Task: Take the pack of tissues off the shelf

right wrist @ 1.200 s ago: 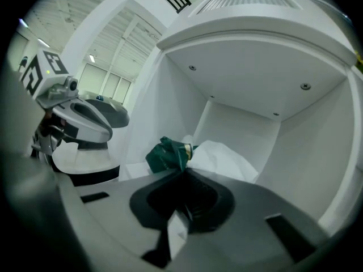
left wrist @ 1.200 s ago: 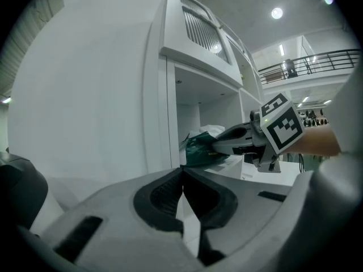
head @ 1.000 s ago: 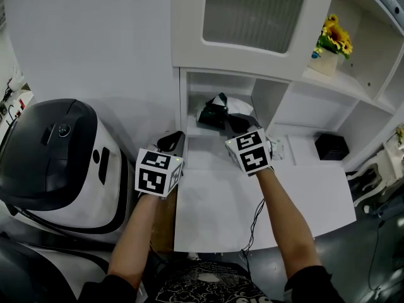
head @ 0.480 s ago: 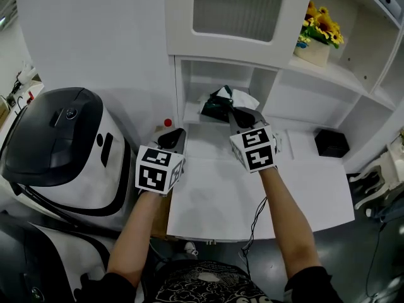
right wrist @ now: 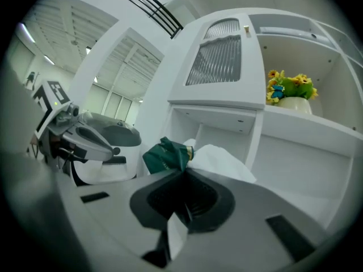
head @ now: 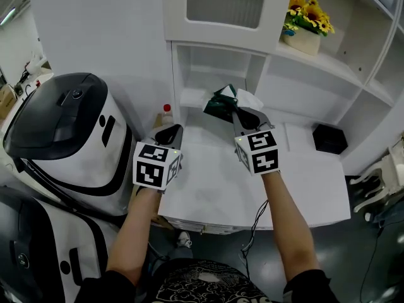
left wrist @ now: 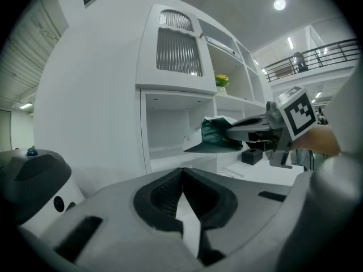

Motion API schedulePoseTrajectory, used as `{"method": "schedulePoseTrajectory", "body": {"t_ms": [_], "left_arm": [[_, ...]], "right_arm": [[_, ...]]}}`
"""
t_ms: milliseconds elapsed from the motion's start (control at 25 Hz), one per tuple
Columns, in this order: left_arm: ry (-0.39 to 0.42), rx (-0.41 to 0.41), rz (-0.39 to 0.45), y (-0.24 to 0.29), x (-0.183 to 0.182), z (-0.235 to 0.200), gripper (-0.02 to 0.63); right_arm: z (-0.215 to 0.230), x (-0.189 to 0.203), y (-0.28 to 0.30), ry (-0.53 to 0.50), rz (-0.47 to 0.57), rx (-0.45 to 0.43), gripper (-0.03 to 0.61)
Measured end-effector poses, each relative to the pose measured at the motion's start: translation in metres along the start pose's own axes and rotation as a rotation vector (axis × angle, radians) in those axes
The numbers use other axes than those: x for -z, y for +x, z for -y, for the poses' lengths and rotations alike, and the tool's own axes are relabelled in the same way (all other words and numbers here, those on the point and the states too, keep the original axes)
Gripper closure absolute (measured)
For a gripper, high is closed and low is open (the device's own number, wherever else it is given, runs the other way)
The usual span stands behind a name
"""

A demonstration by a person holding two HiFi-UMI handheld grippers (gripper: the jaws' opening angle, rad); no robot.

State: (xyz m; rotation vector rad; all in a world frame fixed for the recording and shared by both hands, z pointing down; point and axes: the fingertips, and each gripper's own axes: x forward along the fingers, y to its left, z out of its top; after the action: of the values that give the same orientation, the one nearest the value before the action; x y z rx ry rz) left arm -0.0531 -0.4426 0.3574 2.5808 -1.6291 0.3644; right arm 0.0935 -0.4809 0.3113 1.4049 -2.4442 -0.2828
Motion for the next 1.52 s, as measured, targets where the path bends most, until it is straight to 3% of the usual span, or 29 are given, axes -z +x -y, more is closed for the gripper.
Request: {"method": "schedulePoseTrajectory", "body": {"t_ms": [800, 1520], "left_arm": [[0.025, -0.05, 0.006, -0.073, 0.02, 0.063, 0.605], [0.05, -0.064, 0.041, -0.113, 0.02, 0.09, 0.604]], "right_arm": [[-0.036, 0.035, -0.106, 0.115, 0.055, -0.024, 0.569], [-0.045, 0.035, -0.165, 0.12, 0.065, 0.016, 0.569]]}}
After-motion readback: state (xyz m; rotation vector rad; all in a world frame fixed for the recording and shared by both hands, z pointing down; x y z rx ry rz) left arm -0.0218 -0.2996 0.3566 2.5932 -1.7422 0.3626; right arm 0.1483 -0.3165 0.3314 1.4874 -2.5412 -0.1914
